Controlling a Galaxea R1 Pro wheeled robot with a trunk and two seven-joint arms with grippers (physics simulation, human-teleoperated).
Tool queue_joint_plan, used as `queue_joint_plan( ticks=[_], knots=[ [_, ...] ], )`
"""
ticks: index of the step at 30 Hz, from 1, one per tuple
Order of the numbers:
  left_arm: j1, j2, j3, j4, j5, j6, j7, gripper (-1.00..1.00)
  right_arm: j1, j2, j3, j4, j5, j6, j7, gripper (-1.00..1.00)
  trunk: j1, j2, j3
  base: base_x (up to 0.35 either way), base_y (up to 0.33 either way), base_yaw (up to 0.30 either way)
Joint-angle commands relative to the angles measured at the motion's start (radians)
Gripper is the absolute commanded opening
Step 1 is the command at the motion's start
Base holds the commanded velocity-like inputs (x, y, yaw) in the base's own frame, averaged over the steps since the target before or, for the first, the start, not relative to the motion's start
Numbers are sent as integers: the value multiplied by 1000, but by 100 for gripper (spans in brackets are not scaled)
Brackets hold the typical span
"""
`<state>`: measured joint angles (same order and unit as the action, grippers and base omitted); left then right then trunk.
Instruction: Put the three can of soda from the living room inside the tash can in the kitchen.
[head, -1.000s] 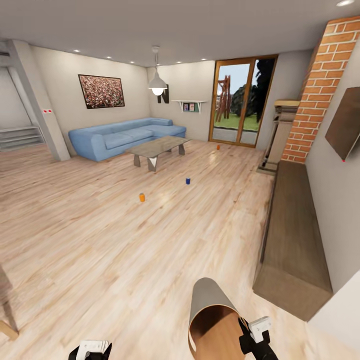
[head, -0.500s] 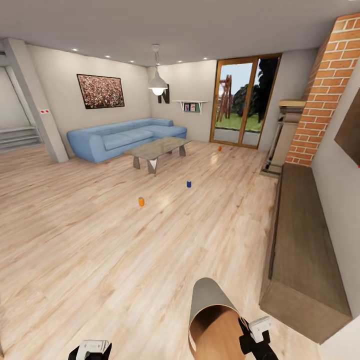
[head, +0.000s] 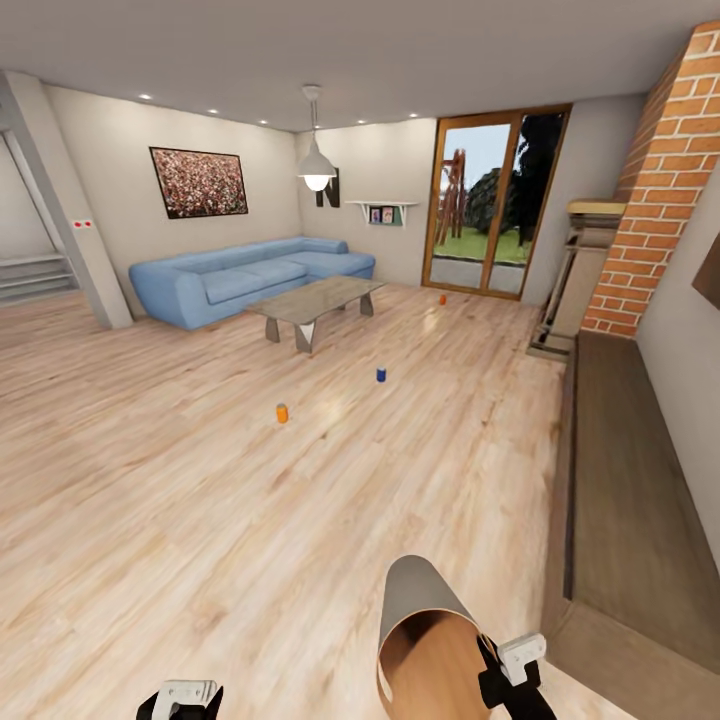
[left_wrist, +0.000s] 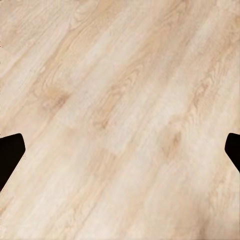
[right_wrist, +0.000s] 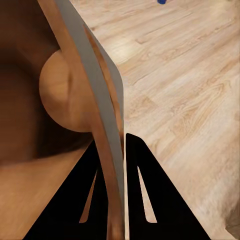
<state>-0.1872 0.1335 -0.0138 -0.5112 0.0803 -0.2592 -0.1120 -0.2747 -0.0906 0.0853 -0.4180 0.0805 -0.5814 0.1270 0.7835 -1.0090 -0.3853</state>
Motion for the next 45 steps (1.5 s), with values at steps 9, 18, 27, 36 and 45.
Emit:
queue_joint_plan(
  ticks=[9,18,27,36,45],
  knots=[
    [0,0,1,0,0,1,0,100,0,0,-2,-1,-4,0,10,-100,0,0,0,298,171,0],
    [0,0,1,0,0,3,0,100,-1,0,-2,-1,-4,0,10,-100,0,0,0,279,216,0],
    [0,-1,2,0,0,3,0,100,0,0,-2,-1,-4,0,10,-100,0,0,0,270,226,0],
    [0,-1,1,0,0,3,0,100,0,0,-2,-1,-4,0,10,-100,0,0,0,269,227,0],
    [0,-2,1,0,-2,3,0,100,0,2,-2,-1,-4,0,10,-100,0,0,0,269,227,0]
  ],
)
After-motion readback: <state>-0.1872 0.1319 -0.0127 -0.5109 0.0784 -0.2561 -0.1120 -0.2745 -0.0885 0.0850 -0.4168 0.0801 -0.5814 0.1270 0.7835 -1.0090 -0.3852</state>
